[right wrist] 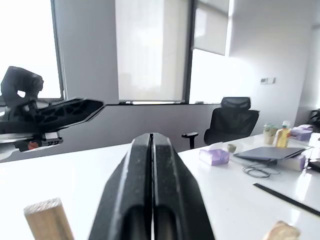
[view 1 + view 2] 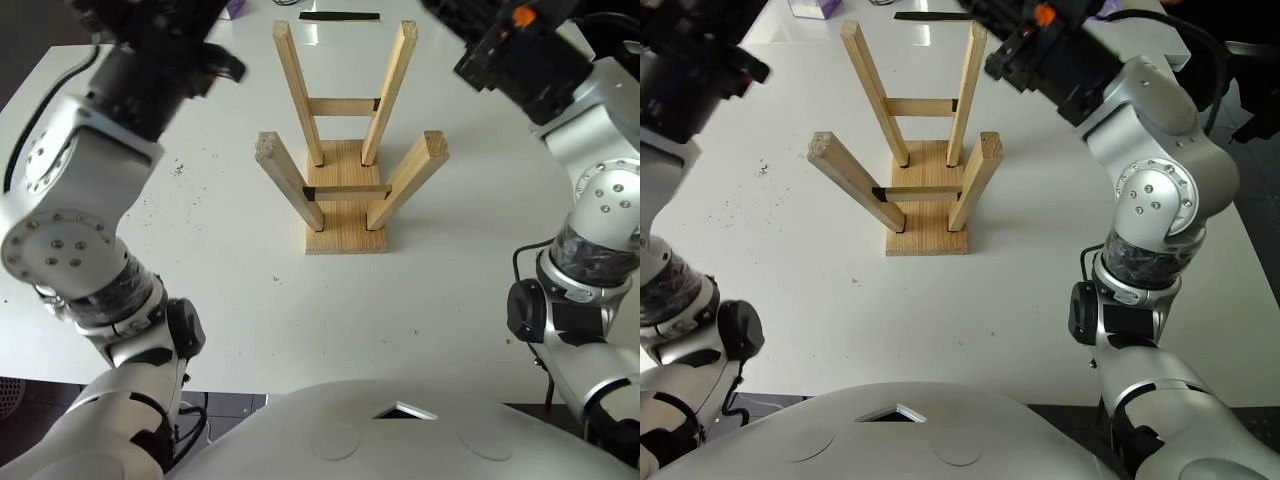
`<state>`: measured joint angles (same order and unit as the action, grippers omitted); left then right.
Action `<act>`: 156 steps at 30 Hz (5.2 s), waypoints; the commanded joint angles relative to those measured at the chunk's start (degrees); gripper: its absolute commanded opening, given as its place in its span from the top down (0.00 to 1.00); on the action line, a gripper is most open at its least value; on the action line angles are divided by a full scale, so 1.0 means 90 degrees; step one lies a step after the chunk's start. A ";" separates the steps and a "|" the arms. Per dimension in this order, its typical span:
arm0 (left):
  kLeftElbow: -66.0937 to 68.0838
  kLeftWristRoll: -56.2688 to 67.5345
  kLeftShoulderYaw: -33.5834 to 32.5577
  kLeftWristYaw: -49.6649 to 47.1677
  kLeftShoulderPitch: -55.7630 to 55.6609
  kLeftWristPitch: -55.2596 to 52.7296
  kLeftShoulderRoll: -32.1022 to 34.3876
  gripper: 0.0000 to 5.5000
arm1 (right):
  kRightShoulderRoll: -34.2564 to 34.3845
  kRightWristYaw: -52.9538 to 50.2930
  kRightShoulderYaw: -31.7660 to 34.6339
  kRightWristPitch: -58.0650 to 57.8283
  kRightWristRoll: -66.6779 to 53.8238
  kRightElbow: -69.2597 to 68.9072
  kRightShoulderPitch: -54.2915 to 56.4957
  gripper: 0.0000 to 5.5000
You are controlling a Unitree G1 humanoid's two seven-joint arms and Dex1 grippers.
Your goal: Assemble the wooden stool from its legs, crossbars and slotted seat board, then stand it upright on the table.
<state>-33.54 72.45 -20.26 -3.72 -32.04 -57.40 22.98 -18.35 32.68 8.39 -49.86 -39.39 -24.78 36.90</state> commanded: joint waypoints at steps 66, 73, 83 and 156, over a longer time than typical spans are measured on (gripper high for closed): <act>0.2392 -0.4217 0.2220 0.4075 0.4053 0.2891 0.0840 1.00 | -0.0481 0.3803 -0.3550 0.3584 0.2112 0.2143 -0.2532 1.00; 0.2699 -0.4320 0.1547 0.4199 0.4188 0.3059 0.0914 1.00 | -0.0902 0.2973 -0.3099 0.3205 0.2198 0.1374 -0.3588 1.00; 0.1031 -0.3757 0.0128 0.4319 0.6810 0.2505 0.1100 1.00 | -0.1807 0.2258 -0.1979 0.4155 0.3267 0.3490 -0.2713 1.00; -0.1909 -0.2368 0.0373 0.5078 0.7628 0.2222 0.1961 1.00 | -0.3432 0.3363 -0.0370 0.2711 0.1159 -0.1441 -0.6361 1.00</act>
<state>-46.29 42.36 -16.57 37.15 39.86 -36.99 39.10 -50.55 60.59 6.23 -25.71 -22.71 -32.20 -20.79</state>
